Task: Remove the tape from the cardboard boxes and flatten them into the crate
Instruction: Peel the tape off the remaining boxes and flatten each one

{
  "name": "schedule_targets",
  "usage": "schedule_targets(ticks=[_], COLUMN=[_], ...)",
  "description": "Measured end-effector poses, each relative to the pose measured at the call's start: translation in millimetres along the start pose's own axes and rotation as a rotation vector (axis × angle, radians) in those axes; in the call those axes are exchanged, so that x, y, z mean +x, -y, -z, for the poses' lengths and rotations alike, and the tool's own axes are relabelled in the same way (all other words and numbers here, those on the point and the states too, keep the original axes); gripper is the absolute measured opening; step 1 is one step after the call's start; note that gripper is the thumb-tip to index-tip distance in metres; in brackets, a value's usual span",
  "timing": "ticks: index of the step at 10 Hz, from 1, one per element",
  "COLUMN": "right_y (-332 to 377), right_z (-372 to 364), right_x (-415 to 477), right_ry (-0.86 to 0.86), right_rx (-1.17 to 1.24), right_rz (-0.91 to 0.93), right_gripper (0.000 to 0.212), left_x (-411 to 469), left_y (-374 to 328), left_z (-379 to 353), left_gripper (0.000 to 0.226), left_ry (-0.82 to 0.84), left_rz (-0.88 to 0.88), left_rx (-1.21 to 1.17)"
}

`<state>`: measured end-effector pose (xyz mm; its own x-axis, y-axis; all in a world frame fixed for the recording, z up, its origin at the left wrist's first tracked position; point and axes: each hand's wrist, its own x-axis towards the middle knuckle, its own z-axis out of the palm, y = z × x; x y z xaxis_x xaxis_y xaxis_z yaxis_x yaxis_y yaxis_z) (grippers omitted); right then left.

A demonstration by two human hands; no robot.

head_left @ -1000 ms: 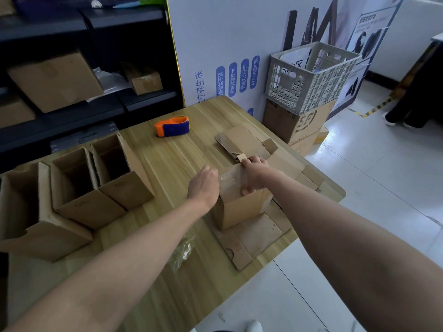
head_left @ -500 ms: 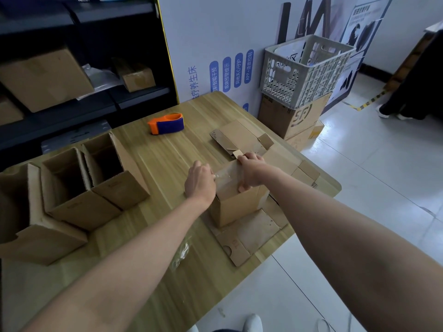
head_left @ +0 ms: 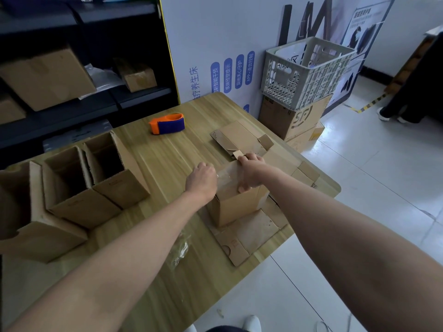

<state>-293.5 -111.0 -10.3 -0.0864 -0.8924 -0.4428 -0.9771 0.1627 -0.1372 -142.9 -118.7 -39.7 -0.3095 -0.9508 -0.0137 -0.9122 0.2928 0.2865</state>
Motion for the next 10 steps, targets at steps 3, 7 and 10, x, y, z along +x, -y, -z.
schedule_targets(ticks=[3,7,10], right_y=[-9,-42,-37], right_z=[-2,9,29], right_x=[7,-11,2], right_ry=[-0.005,-0.203,-0.039], right_rx=[0.039,0.728,0.957], right_rz=[0.059,-0.033,-0.327], right_gripper=[0.105,0.079,0.043], left_x=[-18,17,4], left_y=[29,41,30], left_z=[-15,20,23], left_gripper=[0.125,0.053,0.072], left_ry=[0.365,0.390,0.566], left_rz=[0.015,0.695,0.743], left_rx=[-0.530,-1.316,-1.152])
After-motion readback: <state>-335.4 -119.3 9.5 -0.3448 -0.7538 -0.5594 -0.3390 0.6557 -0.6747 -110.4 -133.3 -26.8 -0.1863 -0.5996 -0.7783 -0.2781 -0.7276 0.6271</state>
